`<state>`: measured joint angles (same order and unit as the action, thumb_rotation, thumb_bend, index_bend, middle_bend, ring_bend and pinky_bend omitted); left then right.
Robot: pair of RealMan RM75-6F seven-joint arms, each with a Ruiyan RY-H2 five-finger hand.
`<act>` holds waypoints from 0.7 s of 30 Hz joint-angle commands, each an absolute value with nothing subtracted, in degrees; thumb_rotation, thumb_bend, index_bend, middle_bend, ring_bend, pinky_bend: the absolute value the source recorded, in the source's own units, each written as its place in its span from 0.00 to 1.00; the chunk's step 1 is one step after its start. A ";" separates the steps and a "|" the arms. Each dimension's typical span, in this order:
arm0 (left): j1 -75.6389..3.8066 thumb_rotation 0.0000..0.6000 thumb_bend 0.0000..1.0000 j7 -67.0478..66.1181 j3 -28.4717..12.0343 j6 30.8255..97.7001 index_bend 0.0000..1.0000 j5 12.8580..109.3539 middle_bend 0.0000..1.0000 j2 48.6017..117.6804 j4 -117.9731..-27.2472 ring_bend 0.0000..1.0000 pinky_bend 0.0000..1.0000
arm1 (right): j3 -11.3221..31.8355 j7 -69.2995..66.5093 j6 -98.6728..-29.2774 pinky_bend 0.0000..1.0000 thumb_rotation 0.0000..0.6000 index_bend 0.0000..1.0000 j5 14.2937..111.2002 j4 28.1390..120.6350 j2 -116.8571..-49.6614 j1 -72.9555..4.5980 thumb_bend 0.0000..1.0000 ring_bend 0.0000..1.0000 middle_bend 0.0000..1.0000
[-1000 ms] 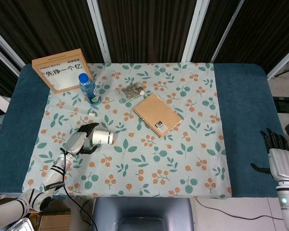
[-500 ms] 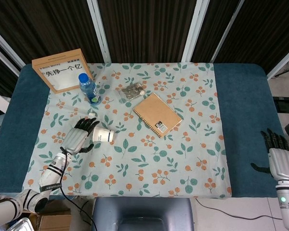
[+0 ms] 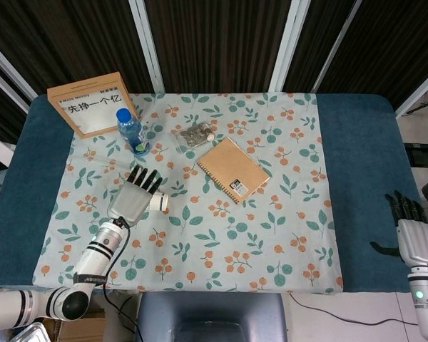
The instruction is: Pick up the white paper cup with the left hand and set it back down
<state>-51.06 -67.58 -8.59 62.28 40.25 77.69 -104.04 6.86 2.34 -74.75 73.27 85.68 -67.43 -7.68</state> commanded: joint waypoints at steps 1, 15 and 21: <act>-61.09 1.00 0.30 -80.04 -9.86 69.03 0.00 21.19 0.00 83.57 -106.74 0.00 0.00 | 6.85 1.88 -75.11 0.00 1.00 0.00 73.43 85.65 -67.27 -7.44 0.07 0.00 0.00; -67.11 1.00 0.30 -81.29 -10.96 71.05 0.00 12.00 0.00 91.07 -96.66 0.00 0.00 | 6.67 1.12 -75.19 0.00 1.00 0.00 73.81 84.18 -68.04 -7.34 0.07 0.00 0.00; -67.29 1.00 0.30 -78.58 -10.88 66.97 0.00 10.59 0.00 91.52 -93.56 0.00 0.00 | 6.75 0.58 -75.72 0.00 1.00 0.00 74.11 83.73 -68.38 -7.16 0.07 0.00 0.00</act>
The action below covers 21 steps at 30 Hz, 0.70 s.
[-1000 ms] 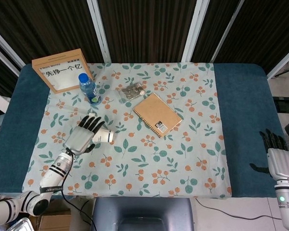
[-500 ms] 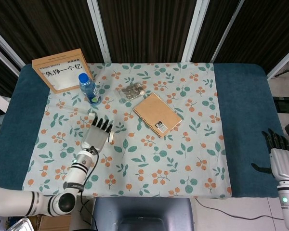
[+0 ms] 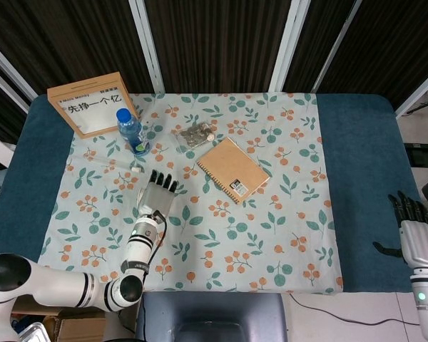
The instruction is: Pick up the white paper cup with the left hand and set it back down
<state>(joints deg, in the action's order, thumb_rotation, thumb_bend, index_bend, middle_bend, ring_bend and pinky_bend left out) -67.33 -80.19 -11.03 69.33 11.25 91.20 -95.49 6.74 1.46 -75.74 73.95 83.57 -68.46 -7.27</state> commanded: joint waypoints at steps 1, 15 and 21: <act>-67.30 1.00 0.30 -78.27 -10.69 66.21 0.00 10.28 0.00 91.68 -92.79 0.00 0.00 | 6.73 0.39 -75.71 0.00 1.00 0.00 74.21 83.81 -68.24 -7.15 0.07 0.00 0.00; -66.13 1.00 0.33 -69.66 -7.87 60.57 0.20 17.32 0.13 93.61 -85.77 0.00 0.00 | 6.84 -1.00 -75.54 0.00 1.00 0.00 74.06 83.20 -67.78 -6.86 0.07 0.00 0.00; -66.88 1.00 0.36 -71.08 -5.74 61.31 0.24 18.49 0.14 94.21 -85.00 0.00 0.00 | 6.99 -1.08 -76.06 0.00 1.00 0.00 74.09 83.48 -67.65 -6.62 0.07 0.00 0.00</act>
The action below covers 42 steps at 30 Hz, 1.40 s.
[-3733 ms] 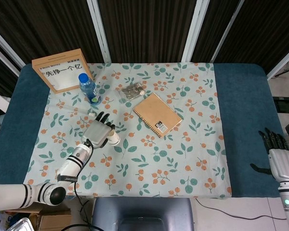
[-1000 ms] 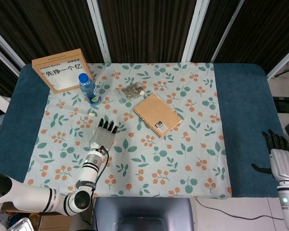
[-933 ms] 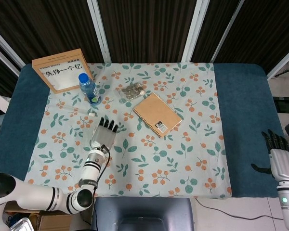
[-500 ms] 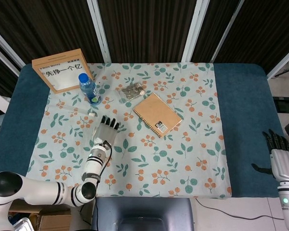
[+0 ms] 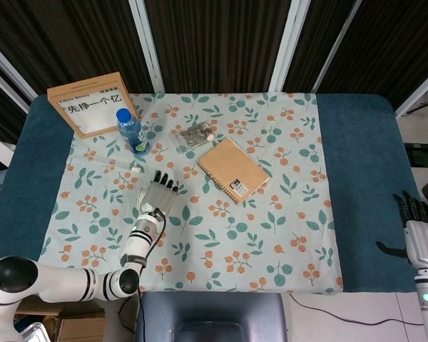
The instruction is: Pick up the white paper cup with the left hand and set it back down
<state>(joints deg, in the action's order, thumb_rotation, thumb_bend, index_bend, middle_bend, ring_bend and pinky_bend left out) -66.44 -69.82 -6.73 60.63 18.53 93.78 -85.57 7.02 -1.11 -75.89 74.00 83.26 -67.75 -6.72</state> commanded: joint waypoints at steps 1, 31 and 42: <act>-66.99 1.00 0.36 -71.43 -5.61 61.51 0.24 18.04 0.14 94.37 -84.87 0.00 0.00 | 6.93 -1.03 -76.31 0.00 1.00 0.00 74.32 83.63 -67.56 -6.53 0.07 0.00 0.00; -57.51 1.00 0.40 -43.14 -9.40 63.82 0.48 39.25 0.41 89.11 -89.18 0.09 0.00 | 7.13 -1.18 -76.64 0.00 1.00 0.00 74.12 84.86 -66.32 -5.96 0.07 0.00 0.00; -44.74 1.00 0.39 1.54 -11.98 58.10 0.50 57.01 0.44 88.32 -82.11 0.09 0.00 | 7.09 -0.20 -76.03 0.00 1.00 0.00 74.07 85.95 -66.14 -6.38 0.07 0.00 0.00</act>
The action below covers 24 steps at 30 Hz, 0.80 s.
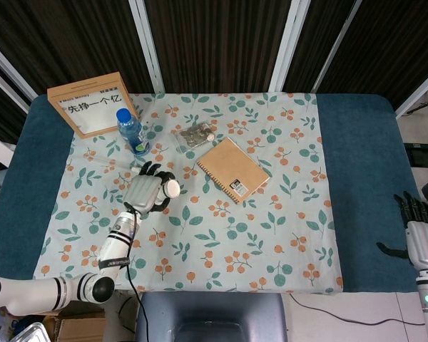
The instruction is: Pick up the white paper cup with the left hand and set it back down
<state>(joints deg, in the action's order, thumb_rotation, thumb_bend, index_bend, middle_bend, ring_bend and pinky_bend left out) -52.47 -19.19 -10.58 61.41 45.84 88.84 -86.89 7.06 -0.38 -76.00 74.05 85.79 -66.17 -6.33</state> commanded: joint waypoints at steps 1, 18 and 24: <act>-43.99 1.00 0.39 4.59 -11.81 57.83 0.50 58.46 0.44 88.64 -80.94 0.09 0.00 | 7.06 -0.07 -76.01 0.00 1.00 0.00 74.11 86.04 -66.15 -6.41 0.07 0.00 0.00; -36.85 1.00 0.39 32.13 -11.43 59.83 0.51 69.59 0.45 98.80 -64.36 0.09 0.01 | 6.86 0.33 -75.98 0.00 1.00 0.00 74.37 87.63 -65.55 -6.52 0.07 0.00 0.00; -36.61 1.00 0.39 34.55 -10.98 59.11 0.42 72.07 0.36 99.54 -62.64 0.05 0.01 | 6.31 0.39 -75.35 0.00 1.00 0.00 74.30 86.96 -66.10 -6.50 0.07 0.00 0.00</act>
